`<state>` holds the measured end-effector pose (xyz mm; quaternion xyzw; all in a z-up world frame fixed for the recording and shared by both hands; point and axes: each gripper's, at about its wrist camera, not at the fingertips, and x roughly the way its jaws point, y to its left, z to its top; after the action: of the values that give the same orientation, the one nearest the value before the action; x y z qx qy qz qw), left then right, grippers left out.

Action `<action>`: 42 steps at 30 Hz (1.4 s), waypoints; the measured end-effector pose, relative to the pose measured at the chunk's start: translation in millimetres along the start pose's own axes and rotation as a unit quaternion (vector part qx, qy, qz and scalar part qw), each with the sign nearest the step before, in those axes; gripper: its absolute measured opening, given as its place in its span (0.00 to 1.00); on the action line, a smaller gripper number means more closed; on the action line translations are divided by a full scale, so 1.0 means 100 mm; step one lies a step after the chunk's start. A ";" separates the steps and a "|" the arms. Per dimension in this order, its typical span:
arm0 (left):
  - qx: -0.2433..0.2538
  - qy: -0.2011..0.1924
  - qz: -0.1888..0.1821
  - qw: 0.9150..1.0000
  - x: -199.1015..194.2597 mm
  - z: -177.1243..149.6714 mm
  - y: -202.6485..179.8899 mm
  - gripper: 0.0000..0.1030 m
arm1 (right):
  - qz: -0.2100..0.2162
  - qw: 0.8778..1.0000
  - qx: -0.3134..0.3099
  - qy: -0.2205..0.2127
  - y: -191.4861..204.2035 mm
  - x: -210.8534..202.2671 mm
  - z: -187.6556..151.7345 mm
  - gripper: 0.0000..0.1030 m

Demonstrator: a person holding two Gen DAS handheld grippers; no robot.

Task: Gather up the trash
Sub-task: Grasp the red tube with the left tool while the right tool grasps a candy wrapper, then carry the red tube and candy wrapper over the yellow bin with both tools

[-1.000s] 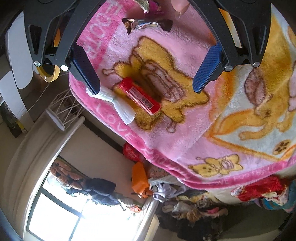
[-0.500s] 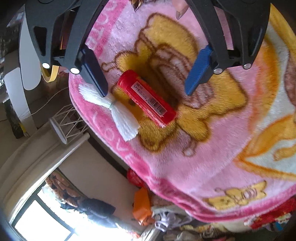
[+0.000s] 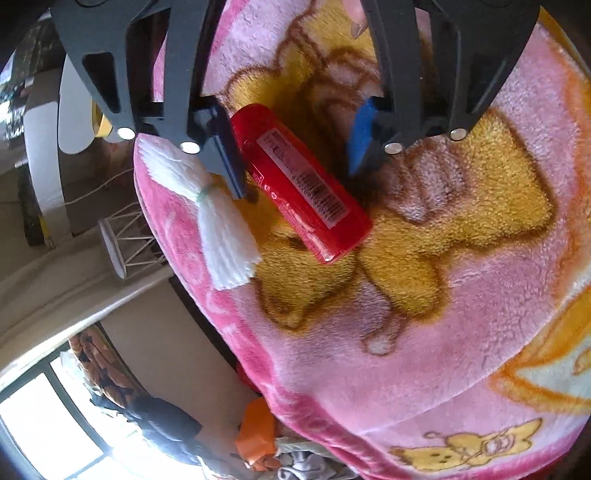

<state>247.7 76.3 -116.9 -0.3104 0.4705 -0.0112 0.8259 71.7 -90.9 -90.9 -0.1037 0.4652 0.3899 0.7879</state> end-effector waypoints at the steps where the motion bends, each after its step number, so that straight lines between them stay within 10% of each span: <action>1: -0.005 -0.002 -0.003 1.000 -0.01 0.00 0.02 0.40 | -0.003 1.000 0.001 -0.002 -0.02 -0.02 -0.02 0.11; 23: 0.080 -0.115 -0.048 0.989 -0.96 -0.44 -0.30 0.26 | -0.027 0.992 0.086 -0.084 -0.61 -0.53 -0.15 0.10; 42: 0.171 -0.126 -0.082 0.974 -1.16 -0.81 -0.93 0.26 | -0.074 0.970 0.160 -0.168 -1.18 -1.05 -0.21 0.10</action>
<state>145.3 -3.2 -8.6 -0.2010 0.3268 -0.1199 0.9157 114.4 -236.2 -40.8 0.0565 0.3740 0.2631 0.8875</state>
